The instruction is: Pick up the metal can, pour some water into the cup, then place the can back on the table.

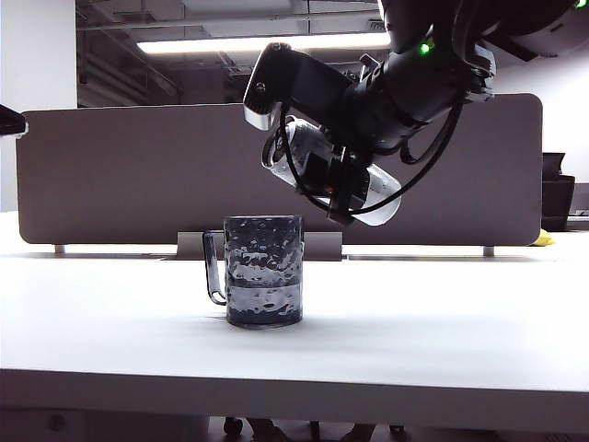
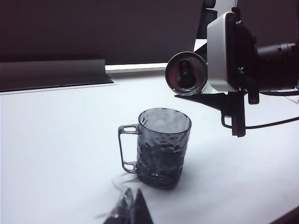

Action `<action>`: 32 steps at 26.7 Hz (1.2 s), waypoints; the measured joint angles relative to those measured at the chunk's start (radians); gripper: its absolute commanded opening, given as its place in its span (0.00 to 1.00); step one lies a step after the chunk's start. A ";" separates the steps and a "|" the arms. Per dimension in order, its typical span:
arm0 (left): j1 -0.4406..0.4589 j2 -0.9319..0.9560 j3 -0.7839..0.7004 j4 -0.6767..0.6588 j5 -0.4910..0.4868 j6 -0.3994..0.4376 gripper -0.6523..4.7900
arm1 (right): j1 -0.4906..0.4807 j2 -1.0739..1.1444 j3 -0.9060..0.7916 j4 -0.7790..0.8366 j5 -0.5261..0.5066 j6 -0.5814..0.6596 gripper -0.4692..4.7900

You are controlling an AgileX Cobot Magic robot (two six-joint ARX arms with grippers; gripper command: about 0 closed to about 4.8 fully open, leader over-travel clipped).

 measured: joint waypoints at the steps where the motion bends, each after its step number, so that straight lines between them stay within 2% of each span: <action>1: 0.000 0.000 0.000 0.000 0.000 0.000 0.11 | 0.000 0.001 0.000 0.002 0.000 -0.010 0.58; 32: 0.000 0.000 0.000 0.000 0.000 0.000 0.11 | 0.000 0.027 0.026 0.066 -0.002 -0.233 0.59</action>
